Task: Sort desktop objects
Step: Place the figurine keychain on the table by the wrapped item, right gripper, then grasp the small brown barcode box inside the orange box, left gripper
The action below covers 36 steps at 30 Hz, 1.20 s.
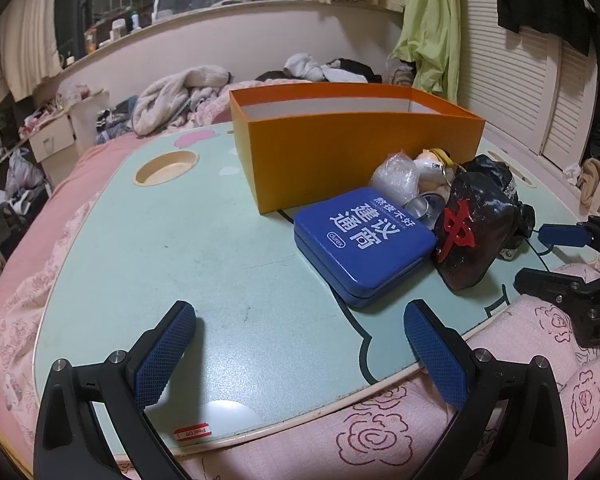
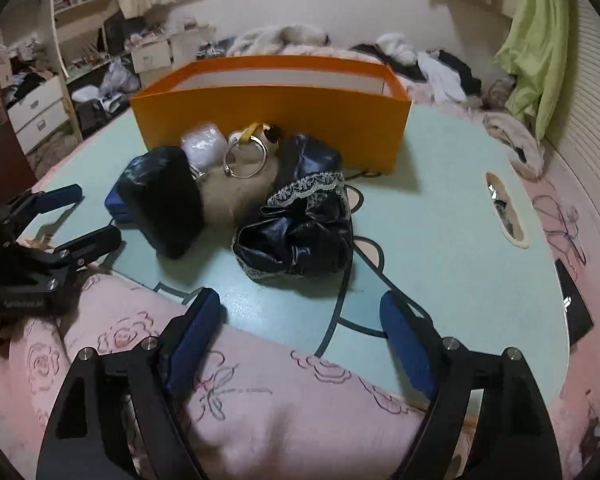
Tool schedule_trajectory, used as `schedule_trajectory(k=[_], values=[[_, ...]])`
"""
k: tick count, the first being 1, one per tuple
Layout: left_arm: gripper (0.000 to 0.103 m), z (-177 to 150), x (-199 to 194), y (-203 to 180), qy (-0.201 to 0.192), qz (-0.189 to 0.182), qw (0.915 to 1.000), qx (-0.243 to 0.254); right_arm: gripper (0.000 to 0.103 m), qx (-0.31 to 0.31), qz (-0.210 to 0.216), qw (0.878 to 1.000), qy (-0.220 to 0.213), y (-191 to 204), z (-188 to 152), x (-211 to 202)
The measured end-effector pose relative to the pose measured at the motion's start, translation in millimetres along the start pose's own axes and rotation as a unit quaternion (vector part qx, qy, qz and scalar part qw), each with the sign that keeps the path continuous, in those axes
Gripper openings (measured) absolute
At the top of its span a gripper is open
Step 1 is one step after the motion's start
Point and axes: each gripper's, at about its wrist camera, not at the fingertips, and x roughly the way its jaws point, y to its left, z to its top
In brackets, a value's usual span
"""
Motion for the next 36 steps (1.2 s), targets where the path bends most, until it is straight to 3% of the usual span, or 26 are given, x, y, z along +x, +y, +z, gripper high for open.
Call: schedule_trajectory(k=[7,12,16,19,21,23,25,26,28,29,34,35,36], values=[[0.103,0.8,-0.9,-4.0,0.010,0.006,0.9999,-0.001,0.089,0.006,-0.002,1.000,-0.003,5.7,11.4,2.3],[0.101,11.1,-8.0,-14.8,0.018,0.019,0.9996,0.011,0.092,0.011,-0.005,1.000,-0.004,-4.8,-14.5,1.8],[0.099,49.4,-40.3,-11.6,-0.021,-0.044,0.9986,-0.023,0.092,0.011,-0.005,1.000,-0.004,-6.2,-16.0,2.5],[0.099,92.9,-54.5,-13.0,-0.048,-0.045,0.9973,-0.033,0.092,0.011,-0.005,1.000,-0.004,-7.2,-15.8,3.0],[0.099,128.6,-42.6,-21.3,-0.018,-0.066,0.9970,-0.035,0.093,0.011,-0.005,1.000,-0.004,-7.7,-16.0,2.9],[0.097,156.7,-12.7,-32.7,0.049,-0.102,0.9927,-0.043,0.093,0.011,-0.005,1.000,-0.004,-8.7,-17.1,3.0],[0.085,177.5,29.6,-43.1,0.136,-0.130,0.9792,-0.076,0.093,0.011,-0.005,1.000,-0.004,-9.7,-16.4,3.1],[0.081,185.1,58.0,-47.3,0.189,-0.147,0.9649,-0.107,0.093,0.011,-0.005,1.000,-0.004,-9.6,-16.9,3.3],[0.081,190.9,90.0,-52.8,0.243,-0.161,0.9457,-0.143,0.093,0.011,-0.004,1.000,-0.004,-9.6,-17.2,3.4],[0.081,190.6,110.9,-57.1,0.271,-0.154,0.9369,-0.159,0.093,0.011,-0.004,1.000,-0.005,-10.4,-17.6,3.6],[0.066,176.8,160.0,-75.4,0.335,-0.077,0.9265,-0.153,0.093,0.012,-0.002,1.000,-0.007,-13.6,-20.7,3.7],[0.063,180.5,159.6,-82.6,0.320,-0.049,0.9374,-0.130,0.093,0.012,-0.002,1.000,-0.007,-14.1,-21.5,4.0],[0.063,180.1,159.5,-88.7,0.318,-0.033,0.9406,-0.113,0.094,0.012,-0.001,1.000,-0.008,-14.8,-21.8,4.1]])
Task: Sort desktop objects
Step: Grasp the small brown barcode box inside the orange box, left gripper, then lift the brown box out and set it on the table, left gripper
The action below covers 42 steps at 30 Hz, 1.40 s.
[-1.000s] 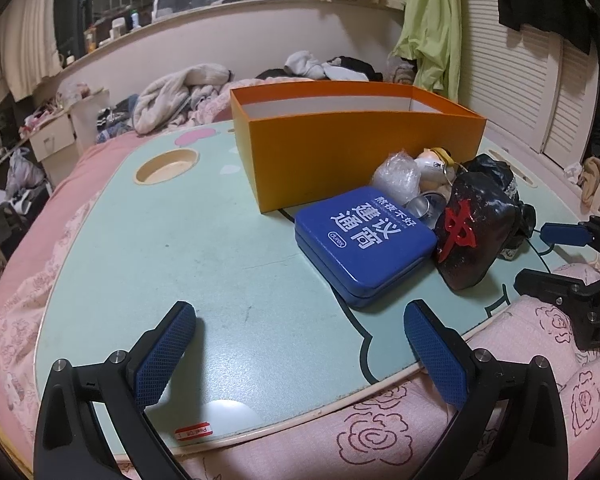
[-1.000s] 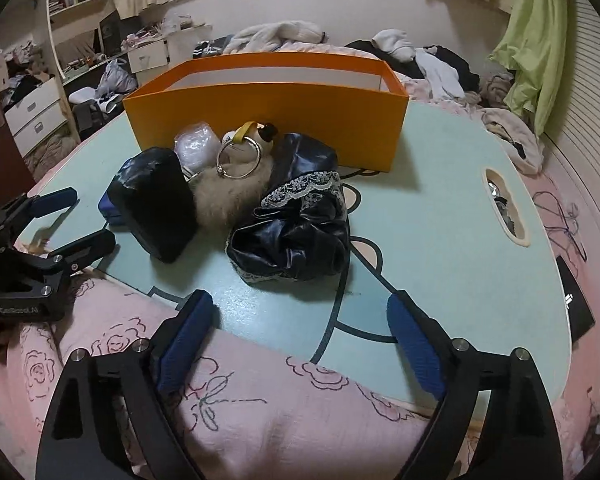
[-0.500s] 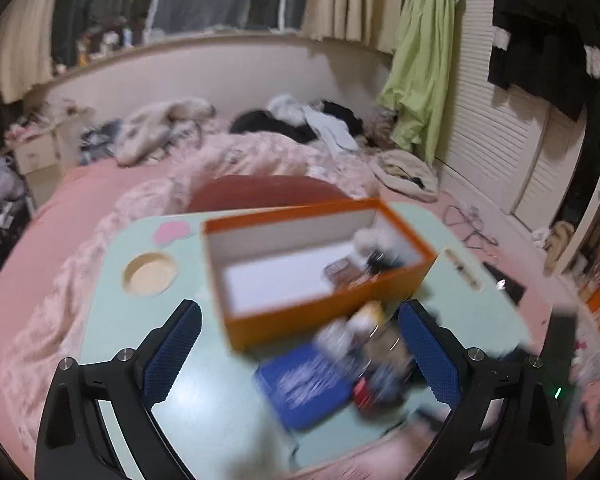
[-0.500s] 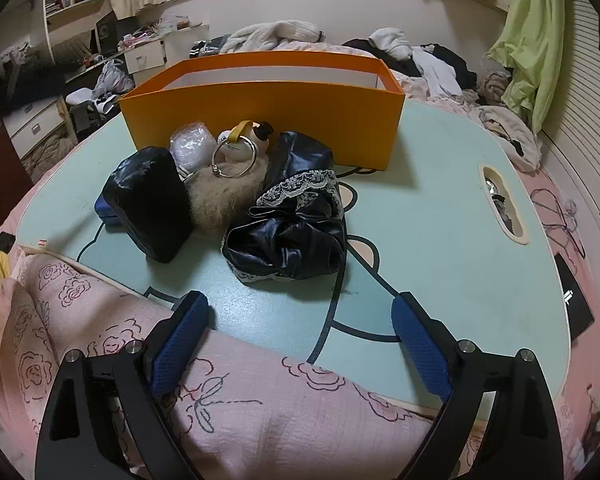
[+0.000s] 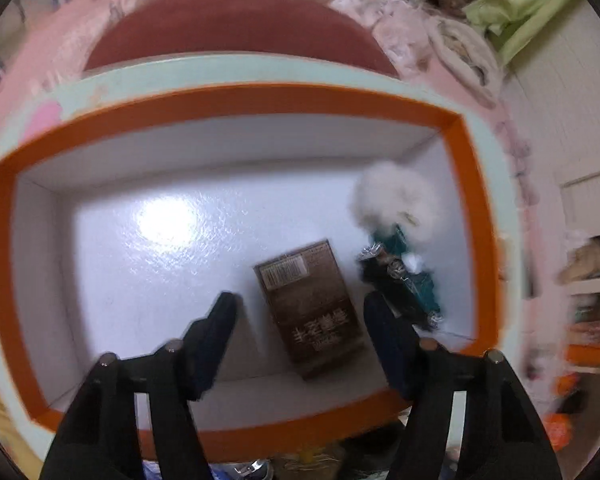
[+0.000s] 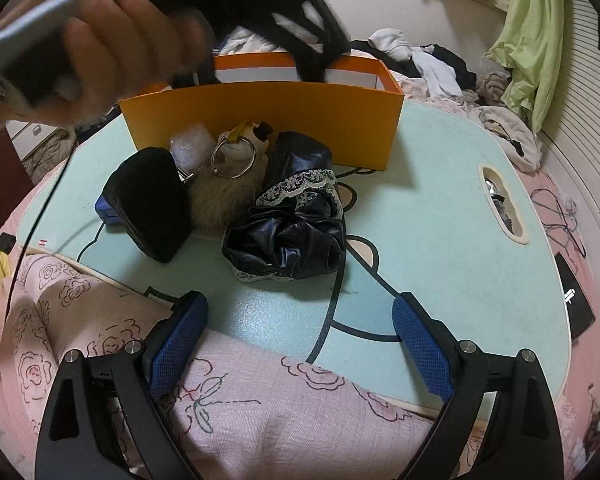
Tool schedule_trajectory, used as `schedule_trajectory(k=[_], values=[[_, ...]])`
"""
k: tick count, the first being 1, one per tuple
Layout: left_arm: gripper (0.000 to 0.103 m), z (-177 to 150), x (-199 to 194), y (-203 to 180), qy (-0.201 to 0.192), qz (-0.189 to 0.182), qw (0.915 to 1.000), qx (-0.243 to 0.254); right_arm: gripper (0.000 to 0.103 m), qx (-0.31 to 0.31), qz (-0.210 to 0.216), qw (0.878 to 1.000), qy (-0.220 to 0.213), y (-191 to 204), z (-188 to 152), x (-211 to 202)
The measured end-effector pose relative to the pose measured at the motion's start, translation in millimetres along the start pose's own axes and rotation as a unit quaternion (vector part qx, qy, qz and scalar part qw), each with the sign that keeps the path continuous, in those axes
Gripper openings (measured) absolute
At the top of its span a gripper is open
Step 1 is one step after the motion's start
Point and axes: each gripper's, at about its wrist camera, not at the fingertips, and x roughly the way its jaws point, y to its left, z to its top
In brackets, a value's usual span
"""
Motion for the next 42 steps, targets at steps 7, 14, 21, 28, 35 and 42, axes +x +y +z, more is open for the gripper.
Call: schedule_trajectory(k=[7,14,21,28,35,42], values=[[0.039,-16.4,4.6,-27.6,-0.050,0.075,0.9924,0.084,0.094,0.001,0.000,1.000,0.000,0.9,-1.8,0.6],[0.039,-17.9,-40.4,13.1,-0.106,-0.030,0.9924,0.054,0.094,0.000,-0.001,1.000,-0.001,0.4,-2.0,2.0],[0.039,-74.7,-134.4,68.7,-0.224,-0.132,0.9645,0.044,0.094,0.000,-0.001,1.000,-0.001,-0.6,-1.5,2.6],[0.039,-123.9,-92.5,126.8,-0.228,-0.084,0.9701,0.008,0.095,0.000,-0.001,1.000,-0.001,-1.7,-1.0,3.2],[0.086,-131.1,-97.1,129.1,-0.317,-0.130,0.9393,0.003,0.095,0.000,0.000,1.000,0.000,-3.1,-0.4,3.7],[0.095,-47.6,-87.9,110.6,-0.286,0.018,0.9570,0.047,0.095,0.000,-0.001,1.000,0.000,-3.4,-0.5,4.0]])
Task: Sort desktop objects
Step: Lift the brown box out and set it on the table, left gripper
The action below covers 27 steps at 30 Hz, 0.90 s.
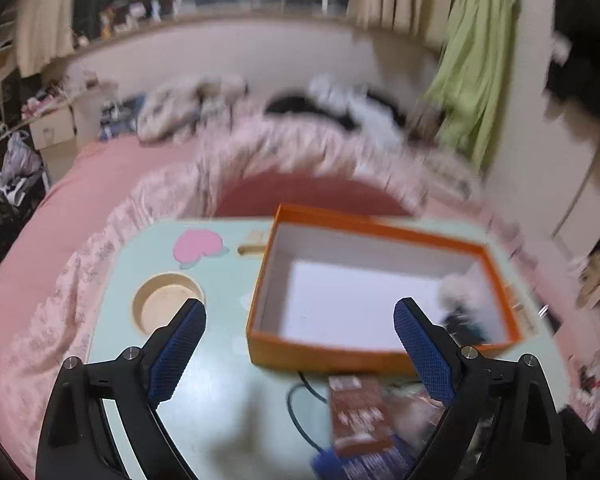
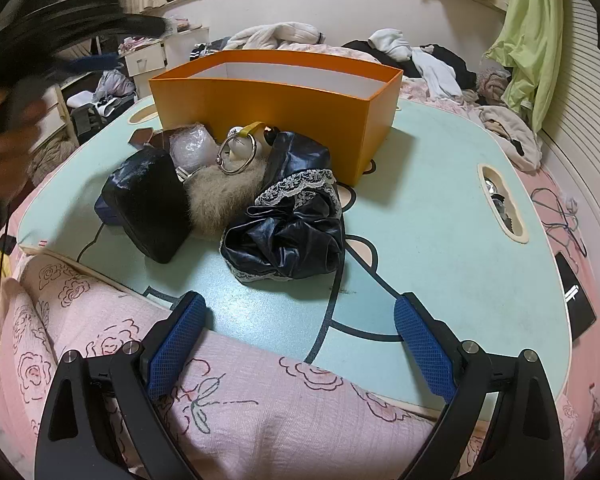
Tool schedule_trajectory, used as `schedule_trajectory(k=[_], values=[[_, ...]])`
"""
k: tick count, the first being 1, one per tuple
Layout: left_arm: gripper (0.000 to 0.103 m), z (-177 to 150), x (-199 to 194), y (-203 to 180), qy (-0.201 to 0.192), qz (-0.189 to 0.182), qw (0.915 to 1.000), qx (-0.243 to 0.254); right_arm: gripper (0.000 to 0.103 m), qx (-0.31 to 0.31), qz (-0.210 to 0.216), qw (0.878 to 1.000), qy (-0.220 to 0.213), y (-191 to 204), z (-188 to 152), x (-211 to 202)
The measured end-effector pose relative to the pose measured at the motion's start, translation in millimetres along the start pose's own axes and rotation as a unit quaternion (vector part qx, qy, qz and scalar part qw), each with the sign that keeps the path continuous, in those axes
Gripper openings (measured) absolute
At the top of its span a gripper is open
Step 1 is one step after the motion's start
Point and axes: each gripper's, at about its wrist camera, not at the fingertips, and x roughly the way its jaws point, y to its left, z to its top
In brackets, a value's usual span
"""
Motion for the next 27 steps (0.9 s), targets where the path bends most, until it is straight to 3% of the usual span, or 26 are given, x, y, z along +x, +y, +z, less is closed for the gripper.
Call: schedule_trajectory(k=[2,3,8,12,16,19,22,24,25,26,27], values=[[0.081,4.6,33.6,-8.7,0.057,0.048,0.9968,0.030,0.095,0.000,0.000,1.000,0.000,0.5,-0.7,0.0],[0.079,1.7,42.5,-13.6,0.075,0.061,0.9944,0.043,0.095,0.000,0.000,1.000,0.000,-0.1,-0.3,0.2],[0.078,-17.3,29.1,-18.6,0.088,0.026,0.9946,0.048,0.095,0.001,0.000,1.000,0.000,-0.8,0.1,1.0],[0.078,-23.7,6.0,-5.8,0.033,0.048,0.9977,0.034,0.095,0.001,0.000,1.000,0.000,-0.8,-0.5,1.4],[0.078,-46.1,-44.9,31.6,-0.022,-0.021,0.9979,-0.056,0.095,0.000,0.000,1.000,0.000,-1.0,-0.2,1.5],[0.084,-78.8,-66.0,44.5,-0.036,-0.020,0.9956,-0.084,0.095,0.000,0.000,1.000,0.000,-1.6,0.1,2.0],[0.087,-121.9,-61.1,47.0,-0.016,0.003,0.9969,-0.077,0.095,0.000,0.000,1.000,0.000,-1.5,0.1,1.8],[0.090,-149.3,-38.8,42.1,0.024,0.038,0.9978,-0.049,0.095,0.000,0.000,1.000,0.000,-2.3,0.5,2.3],[0.097,-158.3,-37.0,32.8,0.006,0.077,0.9970,-0.011,0.095,0.000,0.000,1.000,0.000,-2.0,0.4,2.3],[0.103,-168.8,-39.1,24.1,-0.037,0.106,0.9936,0.010,0.095,-0.003,-0.002,1.000,0.000,-1.4,0.4,2.6],[0.103,-171.9,-39.9,21.7,-0.042,0.108,0.9932,0.009,0.096,-0.003,-0.003,1.000,0.000,-1.6,0.5,3.3]])
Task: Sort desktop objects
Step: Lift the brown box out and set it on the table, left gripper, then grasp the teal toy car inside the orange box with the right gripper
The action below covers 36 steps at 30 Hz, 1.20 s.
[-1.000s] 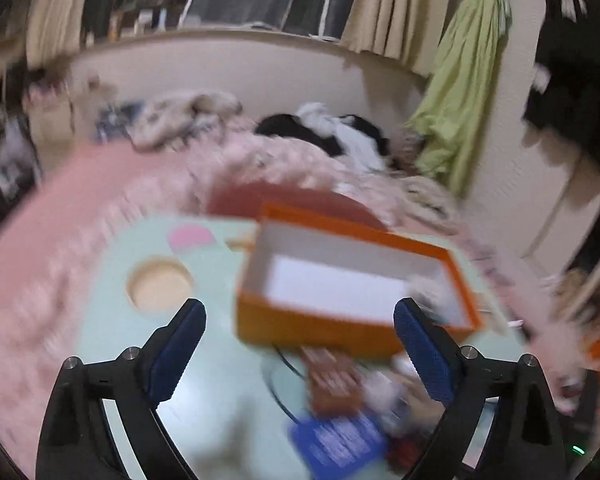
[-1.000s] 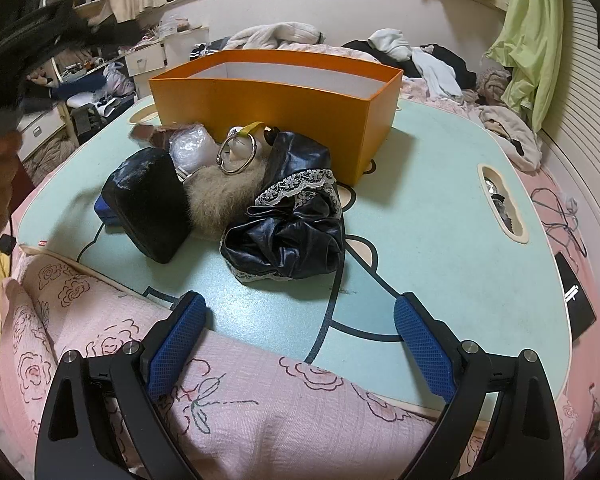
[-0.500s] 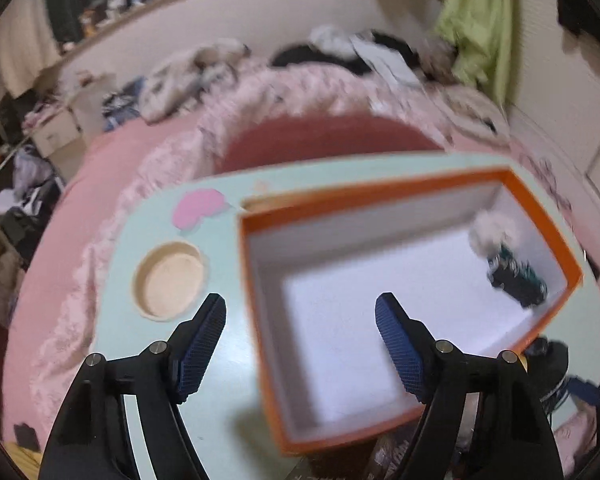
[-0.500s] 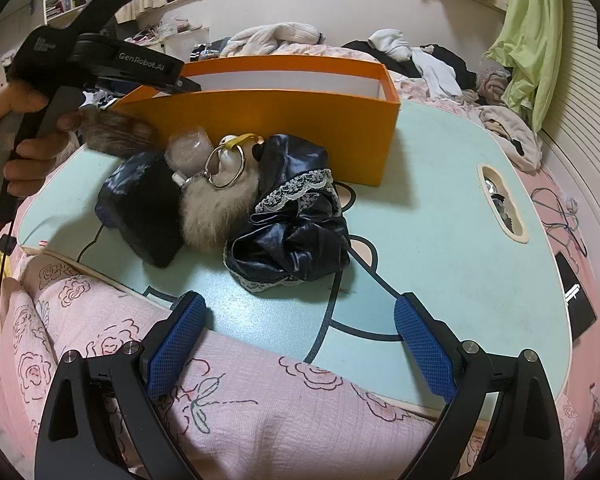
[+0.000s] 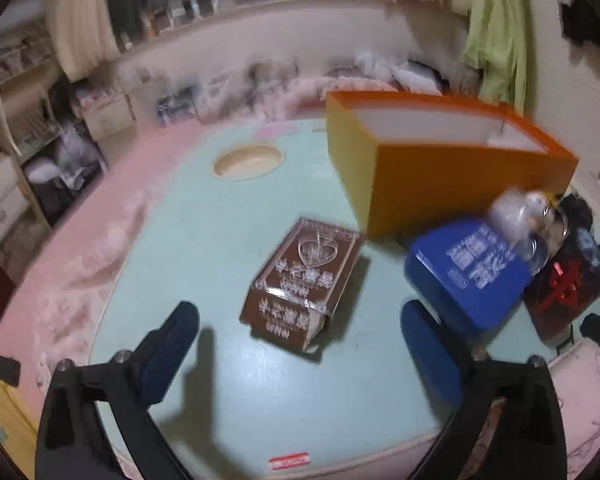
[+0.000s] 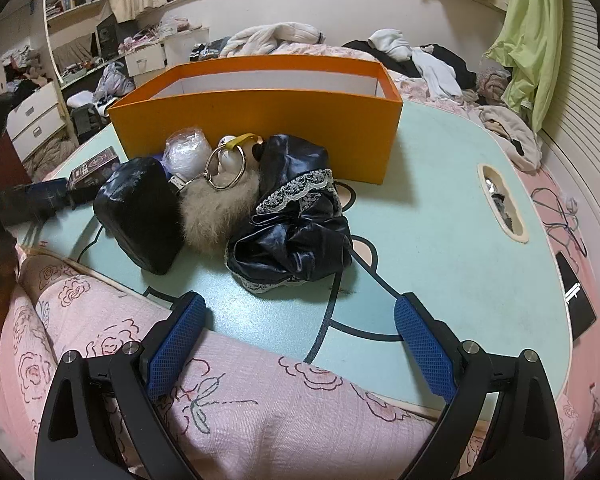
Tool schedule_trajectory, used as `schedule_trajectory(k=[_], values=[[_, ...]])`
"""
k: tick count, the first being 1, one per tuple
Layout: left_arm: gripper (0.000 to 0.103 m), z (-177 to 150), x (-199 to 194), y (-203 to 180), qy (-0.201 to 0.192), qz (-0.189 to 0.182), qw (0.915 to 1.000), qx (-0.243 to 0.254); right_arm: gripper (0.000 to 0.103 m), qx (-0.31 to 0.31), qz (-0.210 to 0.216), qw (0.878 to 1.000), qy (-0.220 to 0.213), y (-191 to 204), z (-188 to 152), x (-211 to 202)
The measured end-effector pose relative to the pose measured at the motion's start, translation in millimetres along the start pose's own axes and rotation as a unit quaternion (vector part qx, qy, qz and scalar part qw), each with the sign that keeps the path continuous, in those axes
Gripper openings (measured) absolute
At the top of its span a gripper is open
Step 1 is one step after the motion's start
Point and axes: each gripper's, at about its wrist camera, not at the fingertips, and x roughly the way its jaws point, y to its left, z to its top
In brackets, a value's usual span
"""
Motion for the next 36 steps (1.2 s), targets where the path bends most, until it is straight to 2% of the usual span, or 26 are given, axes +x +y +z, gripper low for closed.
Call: schedule_trajectory(k=[2,8,13,14,15,16,17,19,20,22,25,28,30,31,33,35,36], values=[[0.103,-0.8,-1.0,-3.4,-0.001,0.008,0.9999,0.007,0.096,0.002,0.002,1.000,0.001,-1.8,-0.2,1.3],[0.103,-7.7,4.8,13.0,0.005,-0.028,0.9994,-0.021,0.096,0.003,0.002,1.000,0.001,-5.0,0.6,2.8],[0.103,-6.6,3.9,12.7,0.002,-0.026,0.9995,-0.019,0.096,0.007,0.011,1.000,-0.001,-7.0,2.0,1.5],[0.103,-6.5,3.8,12.8,0.003,-0.027,0.9995,-0.019,0.091,0.014,0.020,1.000,-0.008,-8.4,2.7,-3.1],[0.103,-7.1,3.5,12.9,0.002,-0.027,0.9995,-0.019,0.067,0.021,0.028,0.999,-0.026,-11.4,6.9,-11.2],[0.103,-7.6,3.1,12.4,0.001,-0.028,0.9995,-0.018,0.054,0.025,0.032,0.998,-0.043,-12.1,14.5,-20.0],[0.103,-5.6,1.8,13.1,0.000,-0.028,0.9994,-0.018,0.046,0.024,0.033,0.997,-0.059,-13.2,26.6,-29.3],[0.103,-5.9,1.7,13.1,0.001,-0.028,0.9994,-0.018,0.044,0.008,0.035,0.995,-0.092,-15.4,64.0,-49.6],[0.103,-5.8,1.6,13.3,0.000,-0.028,0.9995,-0.018,0.041,-0.001,0.034,0.995,-0.090,-15.4,84.3,-53.7],[0.103,-5.8,0.3,13.6,0.000,-0.028,0.9994,-0.018,0.039,-0.014,0.043,0.998,-0.044,-14.3,119.3,-46.1],[0.103,-6.8,-0.5,13.1,0.000,-0.028,0.9994,-0.018,0.036,-0.001,0.057,0.995,0.083,-21.2,169.9,-1.6],[0.103,-5.8,-0.1,14.0,0.000,-0.028,0.9994,-0.018,0.034,-0.002,0.020,0.985,0.169,-21.5,192.5,39.9],[0.103,-6.8,-0.6,13.7,-0.001,-0.029,0.9994,-0.018,0.027,0.012,0.004,0.975,0.223,-25.4,200.3,67.6],[0.103,-6.1,-0.3,13.9,0.000,-0.029,0.9994,-0.018,0.027,0.017,-0.001,0.968,0.250,-27.0,200.4,79.9],[0.103,-4.5,-1.8,14.1,-0.001,-0.029,0.9994,-0.017,0.027,0.008,-0.023,0.958,0.286,-33.0,197.8,100.7],[0.103,-2.5,-4.9,13.9,-0.004,-0.029,0.9994,-0.016,0.022,-0.001,-0.054,0.954,0.297,-32.3,190.8,113.1],[0.103,-2.3,-5.7,13.5,-0.005,-0.029,0.9995,-0.015,0.024,-0.011,-0.065,0.954,0.293,-28.9,188.4,114.4]])
